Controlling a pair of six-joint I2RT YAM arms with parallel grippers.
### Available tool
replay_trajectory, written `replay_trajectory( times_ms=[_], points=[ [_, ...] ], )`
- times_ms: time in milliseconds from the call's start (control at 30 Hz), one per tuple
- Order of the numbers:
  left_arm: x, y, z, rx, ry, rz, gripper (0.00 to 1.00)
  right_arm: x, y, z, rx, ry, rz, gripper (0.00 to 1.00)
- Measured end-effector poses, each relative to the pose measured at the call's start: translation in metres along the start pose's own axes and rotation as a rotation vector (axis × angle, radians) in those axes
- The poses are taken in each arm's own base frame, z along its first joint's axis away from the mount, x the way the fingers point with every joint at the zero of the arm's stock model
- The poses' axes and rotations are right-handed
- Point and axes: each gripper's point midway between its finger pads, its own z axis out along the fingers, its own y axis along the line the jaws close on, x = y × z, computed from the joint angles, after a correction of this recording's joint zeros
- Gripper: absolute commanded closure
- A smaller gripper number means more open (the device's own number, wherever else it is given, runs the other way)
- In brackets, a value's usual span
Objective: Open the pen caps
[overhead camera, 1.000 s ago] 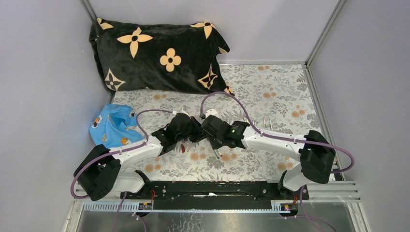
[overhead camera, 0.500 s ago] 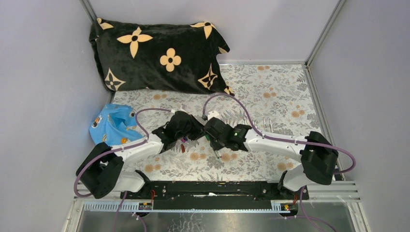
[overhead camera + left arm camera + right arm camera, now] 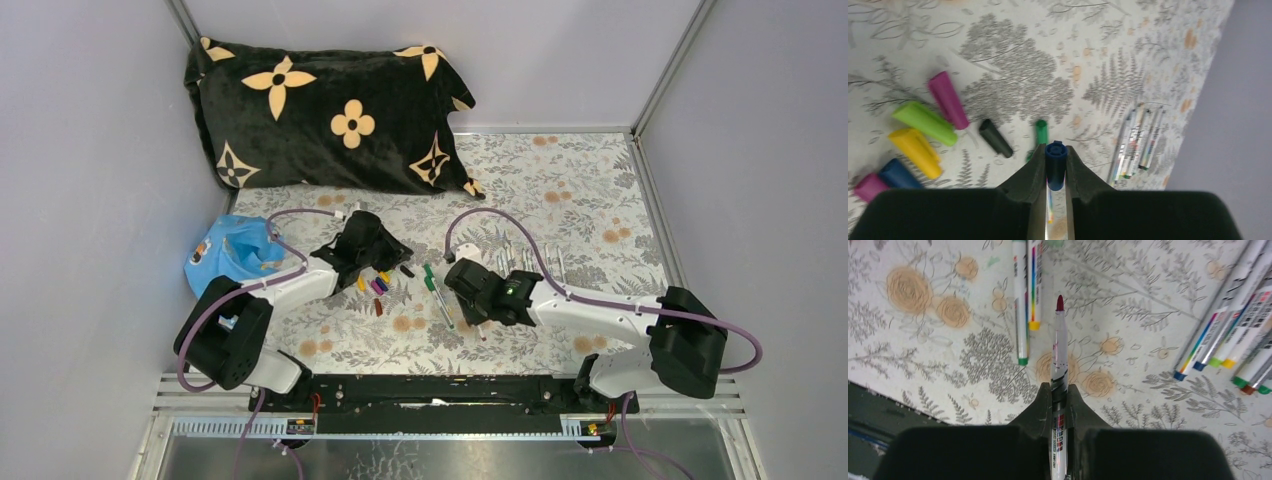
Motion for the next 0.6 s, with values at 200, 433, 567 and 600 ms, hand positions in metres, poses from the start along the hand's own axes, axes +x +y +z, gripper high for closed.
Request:
replay_trajectory(
  times_ms=[200,433,567,600],
  points=[
    [0.016,0.048,-0.001,-0.124,0.022,0.010,0.97,-0.028,-0.030,0.007,0.098,-0.041,0.080,1.00],
    [0.023,0.074,-0.005,-0.205,0.032,0.010,0.85,-0.027,-0.073,0.034,0.219,0.029,0.139,1.00],
    [0.024,0.077,-0.007,-0.211,0.027,0.010,0.75,-0.025,-0.082,0.047,0.249,0.063,0.135,1.00],
    [0.024,0.078,-0.008,-0.214,0.026,0.010,0.74,-0.025,-0.082,0.049,0.252,0.064,0.134,1.00]
  ],
)
